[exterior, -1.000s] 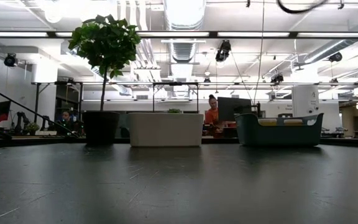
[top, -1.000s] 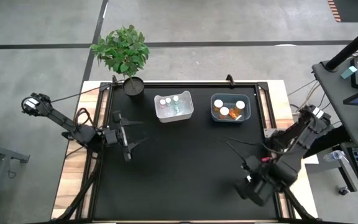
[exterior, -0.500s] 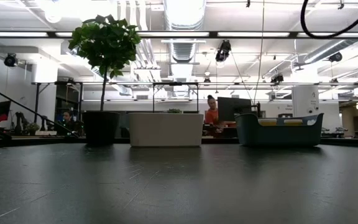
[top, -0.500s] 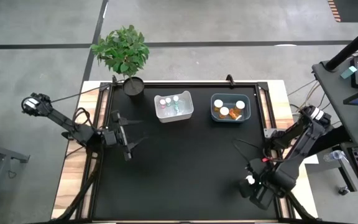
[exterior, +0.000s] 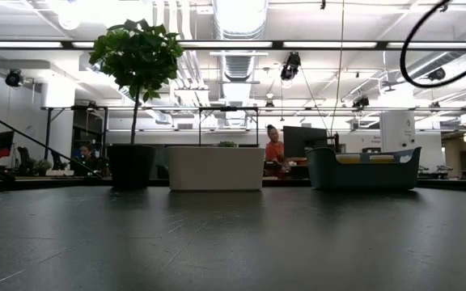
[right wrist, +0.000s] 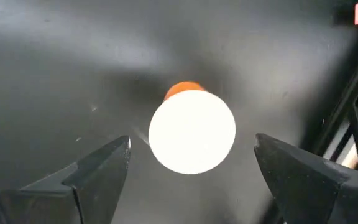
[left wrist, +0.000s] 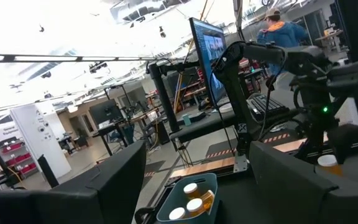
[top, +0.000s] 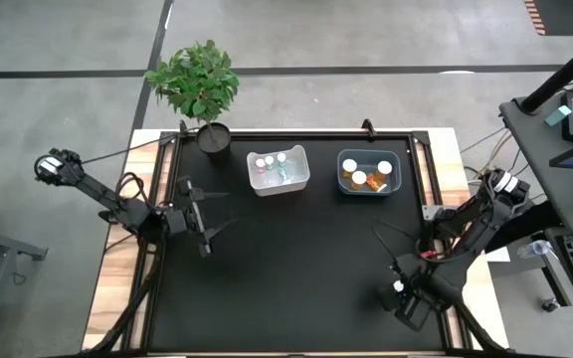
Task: Pick and place medicine bottles into bin by pill shape (circle, oval)
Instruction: Put the orange capsule bottle into the blue bin
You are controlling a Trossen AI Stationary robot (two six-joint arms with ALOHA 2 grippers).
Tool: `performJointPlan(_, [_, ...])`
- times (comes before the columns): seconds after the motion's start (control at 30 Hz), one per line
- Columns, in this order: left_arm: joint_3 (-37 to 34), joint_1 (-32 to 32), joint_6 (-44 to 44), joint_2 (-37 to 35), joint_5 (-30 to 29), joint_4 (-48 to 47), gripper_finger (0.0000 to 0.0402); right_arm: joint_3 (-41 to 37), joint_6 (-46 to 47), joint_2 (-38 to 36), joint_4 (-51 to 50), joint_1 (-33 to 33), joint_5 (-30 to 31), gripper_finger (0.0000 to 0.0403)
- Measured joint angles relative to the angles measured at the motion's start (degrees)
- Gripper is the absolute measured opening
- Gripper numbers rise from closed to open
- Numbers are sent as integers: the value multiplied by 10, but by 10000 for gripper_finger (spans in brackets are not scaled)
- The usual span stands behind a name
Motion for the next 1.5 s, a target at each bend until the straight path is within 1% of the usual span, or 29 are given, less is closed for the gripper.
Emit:
performJointPlan(0.17, [0, 0, 0, 0, 0, 1, 270, -39, 1, 0, 50, 0, 0, 326])
performJointPlan(0.33, [0, 0, 0, 0, 0, 1, 270, -50, 7, -1, 52, 0, -1, 315])
performJointPlan(0.53, [0, 0, 0, 0, 0, 2, 270, -51, 7, -1, 51, 0, -1, 290])
performJointPlan(0.63, [0, 0, 0, 0, 0, 2, 270, -48, 7, -1, 51, 0, -1, 271])
performJointPlan(0.8, [0, 0, 0, 0, 0, 2, 270, -47, 13, -1, 51, 0, -1, 224])
performJointPlan(0.9, [0, 0, 0, 0, 0, 2, 270, -47, 14, -1, 51, 0, -1, 202])
performJointPlan(1.03, [0, 0, 0, 0, 0, 2, 270, -47, 15, -1, 51, 0, -1, 200])
performJointPlan(1.17, [0, 0, 0, 0, 0, 2, 270, -47, 10, -5, 54, -5, -1, 213])
performJointPlan(1.3, [-1, 0, -6, 1, 0, 12, 270, -32, -48, -8, 61, -33, 20, 213])
performJointPlan(1.4, [-1, 0, -22, 9, 0, 41, 270, -14, -133, -8, 64, -67, 32, 208])
performJointPlan(1.5, [-5, 0, -52, 23, 1, 55, 270, -2, -248, -9, 65, -112, 39, 207])
